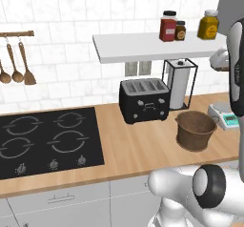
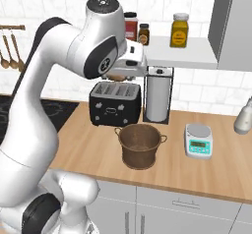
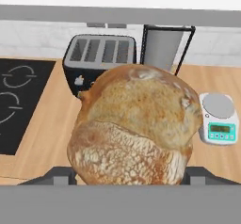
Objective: Open the cabinet, pick up the bread from the cabinet and place it in the basket. Then move the basket to the dining counter.
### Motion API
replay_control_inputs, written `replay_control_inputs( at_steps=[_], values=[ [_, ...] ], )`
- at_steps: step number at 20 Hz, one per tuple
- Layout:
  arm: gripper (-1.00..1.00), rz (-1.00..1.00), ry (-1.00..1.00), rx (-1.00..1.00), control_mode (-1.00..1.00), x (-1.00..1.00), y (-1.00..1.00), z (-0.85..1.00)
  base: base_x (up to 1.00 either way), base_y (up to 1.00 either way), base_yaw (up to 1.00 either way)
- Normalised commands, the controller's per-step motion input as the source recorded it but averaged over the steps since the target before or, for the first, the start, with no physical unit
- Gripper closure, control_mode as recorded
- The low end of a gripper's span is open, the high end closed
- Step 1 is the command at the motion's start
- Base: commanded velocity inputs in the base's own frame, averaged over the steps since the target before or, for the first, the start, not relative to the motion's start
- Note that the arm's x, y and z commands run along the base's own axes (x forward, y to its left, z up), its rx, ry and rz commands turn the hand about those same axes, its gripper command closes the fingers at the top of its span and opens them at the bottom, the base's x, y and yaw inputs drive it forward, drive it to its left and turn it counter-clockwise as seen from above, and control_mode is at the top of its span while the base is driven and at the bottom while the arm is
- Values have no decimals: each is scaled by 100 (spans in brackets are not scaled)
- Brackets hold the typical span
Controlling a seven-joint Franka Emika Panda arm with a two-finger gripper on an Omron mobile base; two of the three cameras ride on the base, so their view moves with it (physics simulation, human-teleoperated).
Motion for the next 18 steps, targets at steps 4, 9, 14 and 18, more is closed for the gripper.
replay_control_inputs(
  at_steps=[4, 9, 14, 18],
  values=[
    [100, 0, 26, 0, -100, -100, 0, -89, 0, 0, 0],
    [100, -1, 5, 6, -100, -100, 1, -95, 0, 0, 0],
    [100, 0, 0, 13, -100, 20, 39, -86, 0, 0, 0],
    [100, 0, 13, 11, -100, 100, 10, -35, 0, 0, 0]
  ],
)
